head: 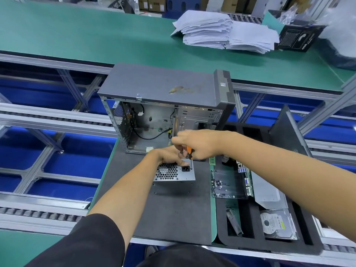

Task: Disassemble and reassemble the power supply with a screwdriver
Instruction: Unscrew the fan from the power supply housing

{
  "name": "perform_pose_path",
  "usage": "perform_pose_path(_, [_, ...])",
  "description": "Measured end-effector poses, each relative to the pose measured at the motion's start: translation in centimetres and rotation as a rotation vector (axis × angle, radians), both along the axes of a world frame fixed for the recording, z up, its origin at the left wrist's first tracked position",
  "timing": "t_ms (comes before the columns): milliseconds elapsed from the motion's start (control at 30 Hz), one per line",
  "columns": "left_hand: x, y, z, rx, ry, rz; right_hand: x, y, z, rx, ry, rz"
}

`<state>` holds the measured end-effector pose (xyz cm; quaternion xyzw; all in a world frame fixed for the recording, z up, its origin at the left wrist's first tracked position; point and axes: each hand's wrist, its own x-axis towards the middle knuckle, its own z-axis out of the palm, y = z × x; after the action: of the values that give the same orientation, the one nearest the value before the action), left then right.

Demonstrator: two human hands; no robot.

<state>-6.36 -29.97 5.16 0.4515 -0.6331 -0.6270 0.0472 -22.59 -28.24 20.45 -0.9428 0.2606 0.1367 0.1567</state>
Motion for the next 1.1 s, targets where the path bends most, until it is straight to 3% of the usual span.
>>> perform_pose_path(67, [0.0,0.1,0.1,-0.002,0.003,-0.012,0.0,-0.2,-0.1,-0.02,-0.023,0.017])
perform_pose_path(200, [-0.3,0.3,0.2,-0.009,0.045,0.025,-0.5,-0.7,-0.5,-0.246,0.056,-0.026])
perform_pose_path(400, [-0.1,0.1,0.1,-0.028,-0.009,0.017,-0.5,-0.4,0.0,0.078,-0.032,-0.022])
perform_pose_path(567, [-0.2,0.1,0.0,-0.012,-0.009,0.029,-0.3,-0.8,-0.1,-0.104,0.045,-0.011])
perform_pose_path(767, [-0.3,0.1,0.0,-0.005,0.002,0.058,-1.5,-1.3,0.0,-0.054,0.129,-0.078])
perform_pose_path(967, [-0.1,0.1,0.0,-0.016,0.034,0.041,-1.3,-0.8,0.2,-0.148,0.198,0.159])
perform_pose_path(1100, [-0.2,-0.1,-0.1,0.0,0.017,0.028,-0.5,-0.6,-0.1,-0.175,0.184,-0.007])
